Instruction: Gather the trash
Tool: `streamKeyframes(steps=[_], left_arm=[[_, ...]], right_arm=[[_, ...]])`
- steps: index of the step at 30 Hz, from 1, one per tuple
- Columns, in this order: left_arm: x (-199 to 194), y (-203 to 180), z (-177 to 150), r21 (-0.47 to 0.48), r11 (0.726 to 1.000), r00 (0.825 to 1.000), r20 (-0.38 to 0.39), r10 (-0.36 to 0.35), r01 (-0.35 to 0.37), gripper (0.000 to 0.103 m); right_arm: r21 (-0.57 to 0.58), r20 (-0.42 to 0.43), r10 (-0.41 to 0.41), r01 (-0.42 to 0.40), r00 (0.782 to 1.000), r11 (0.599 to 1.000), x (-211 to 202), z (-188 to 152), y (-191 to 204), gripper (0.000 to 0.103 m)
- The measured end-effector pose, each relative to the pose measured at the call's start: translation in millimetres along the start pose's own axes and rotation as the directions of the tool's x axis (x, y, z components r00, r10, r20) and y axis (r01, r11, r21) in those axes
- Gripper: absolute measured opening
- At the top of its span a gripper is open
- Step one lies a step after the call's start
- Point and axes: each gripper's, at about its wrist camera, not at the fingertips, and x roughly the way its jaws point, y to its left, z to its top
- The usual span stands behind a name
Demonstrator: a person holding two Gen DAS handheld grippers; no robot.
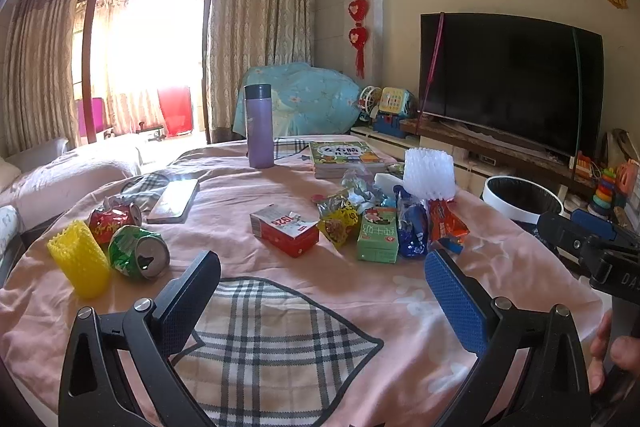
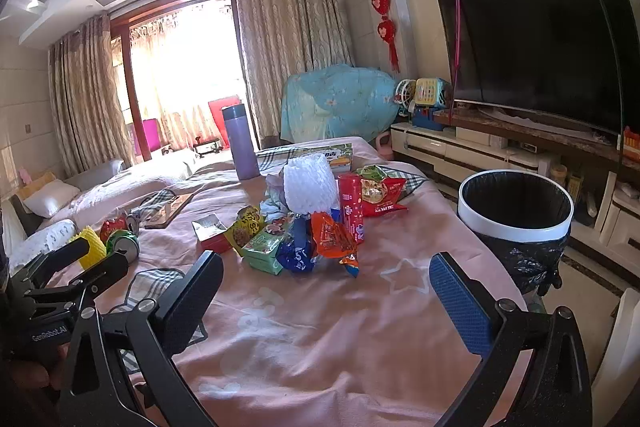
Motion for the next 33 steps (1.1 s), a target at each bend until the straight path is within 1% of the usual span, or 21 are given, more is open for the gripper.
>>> streamKeyframes(steps=[11,20,25,33], left_arm=[[7.8,-6.3,-0.1,0.008,1.000,1.000,-0.019,0.006,-0.006,0.102],[19.3,-4.3,1.1,-0.001,1.000,0.998,-0.054,0.013,-0.013,0.102],[33.5,-2.3,4.2,-0.015,1.000,0.995,-0.098,0.016,-0.018,0.102],[68.4,4.8,15.9,-0.028,0.998,0.984,-0.172,0.048,-0.054,0.100]], right_arm=[[0.010,-0.015,0.006,-0.005,1.000,1.000,6.2,-3.7,-4.4,0.103],[0.023,-0.029,0.008,-0.007,1.000,1.000,11.4,-3.2,-9.3,0.103],[0.020,-0.057,0.003,-0.001,0.998,1.000,18.7,-4.5,-9.9,0.103],[0.017,-0.115,-0.020,0.022,0.993,1.000,39.1,-1.4,-15.3,0.102]])
